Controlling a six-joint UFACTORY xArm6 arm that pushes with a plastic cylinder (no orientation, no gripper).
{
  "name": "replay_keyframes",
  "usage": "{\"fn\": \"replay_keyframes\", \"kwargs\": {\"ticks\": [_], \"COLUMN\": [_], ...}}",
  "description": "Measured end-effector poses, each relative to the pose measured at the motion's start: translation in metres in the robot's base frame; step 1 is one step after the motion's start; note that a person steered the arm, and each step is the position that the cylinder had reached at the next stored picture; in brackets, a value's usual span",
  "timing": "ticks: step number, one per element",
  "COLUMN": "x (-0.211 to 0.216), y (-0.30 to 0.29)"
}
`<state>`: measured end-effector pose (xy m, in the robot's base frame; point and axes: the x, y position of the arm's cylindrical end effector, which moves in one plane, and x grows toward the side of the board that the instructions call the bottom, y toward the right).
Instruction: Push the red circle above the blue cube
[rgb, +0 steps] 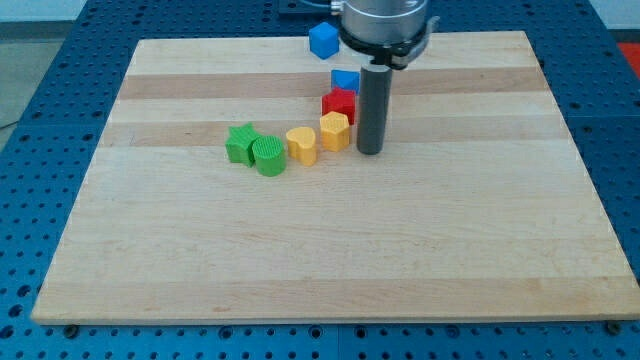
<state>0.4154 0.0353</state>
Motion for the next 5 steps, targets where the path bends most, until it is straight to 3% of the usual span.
{"fn": "replay_keyframes", "kwargs": {"ticks": [3,5], "x": [0.000,-0.004], "y": [-0.035,0.059]}}
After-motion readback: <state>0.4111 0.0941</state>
